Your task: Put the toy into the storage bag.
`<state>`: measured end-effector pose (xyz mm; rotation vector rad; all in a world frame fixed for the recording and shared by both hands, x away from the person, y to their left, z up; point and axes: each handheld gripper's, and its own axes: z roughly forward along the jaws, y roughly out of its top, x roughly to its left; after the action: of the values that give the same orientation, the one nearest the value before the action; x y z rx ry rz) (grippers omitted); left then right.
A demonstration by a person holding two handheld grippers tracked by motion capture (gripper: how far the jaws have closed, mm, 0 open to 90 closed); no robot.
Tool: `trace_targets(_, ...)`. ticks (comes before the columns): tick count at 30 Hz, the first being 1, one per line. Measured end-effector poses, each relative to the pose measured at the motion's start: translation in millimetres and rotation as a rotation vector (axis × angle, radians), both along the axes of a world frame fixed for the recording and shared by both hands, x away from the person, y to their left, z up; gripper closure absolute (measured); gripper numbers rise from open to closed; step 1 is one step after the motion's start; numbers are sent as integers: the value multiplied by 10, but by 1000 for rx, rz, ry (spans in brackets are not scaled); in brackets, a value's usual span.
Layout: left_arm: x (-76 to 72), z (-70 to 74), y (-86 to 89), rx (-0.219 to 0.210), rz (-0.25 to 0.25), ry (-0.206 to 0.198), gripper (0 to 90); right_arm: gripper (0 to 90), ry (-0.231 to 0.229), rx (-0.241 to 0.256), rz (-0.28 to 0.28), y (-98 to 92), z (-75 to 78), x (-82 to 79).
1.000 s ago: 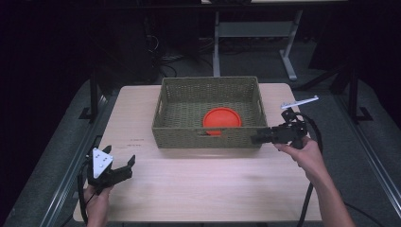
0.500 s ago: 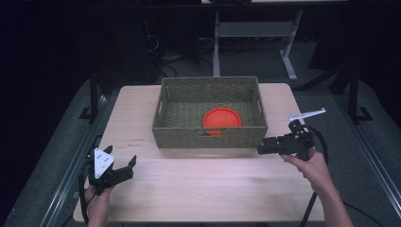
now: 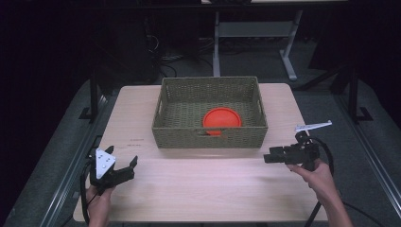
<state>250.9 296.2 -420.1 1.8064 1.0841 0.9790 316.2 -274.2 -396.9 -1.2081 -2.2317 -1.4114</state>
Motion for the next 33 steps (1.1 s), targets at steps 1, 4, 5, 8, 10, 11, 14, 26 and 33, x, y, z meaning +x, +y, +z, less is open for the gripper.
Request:
trace_targets(1, 0, -1, -1, 0, 0, 0, 127, 256, 4, -5, -2, -2, -23, -5)
trace_targets(4, 0, 0, -6, -1, 0, 1, 127, 256, 7, -9, -14, -9, -85, -23)
trace_targets(5, 0, -1, -9, -1, -1, 1, 128, 256, 7, -11, -17, -14, -104, -30)
trace_targets(8, 1, -3, -16, -3, -1, 1, 127, 256, -1, -19, -20, -24, -143, -36)
trace_targets(10, 1, -3, -18, -3, -1, 2, 127, 256, 11, -15, -31, -49, -190, -60)
trace_targets(11, 1, -3, -18, -2, -2, 0, 127, 256, 11, -15, -31, -49, -190, -60)
trace_targets(14, 0, -4, -18, -1, -2, 2, 127, 256, 15, -22, -43, -89, -245, -95)
trace_targets(26, 0, -15, -53, 3, -13, 6, 127, 247, -1, -49, -53, -139, -413, -243)
trace_targets(33, 17, -19, -75, 5, -15, 12, 127, 228, -24, -27, -56, -129, -506, -396)
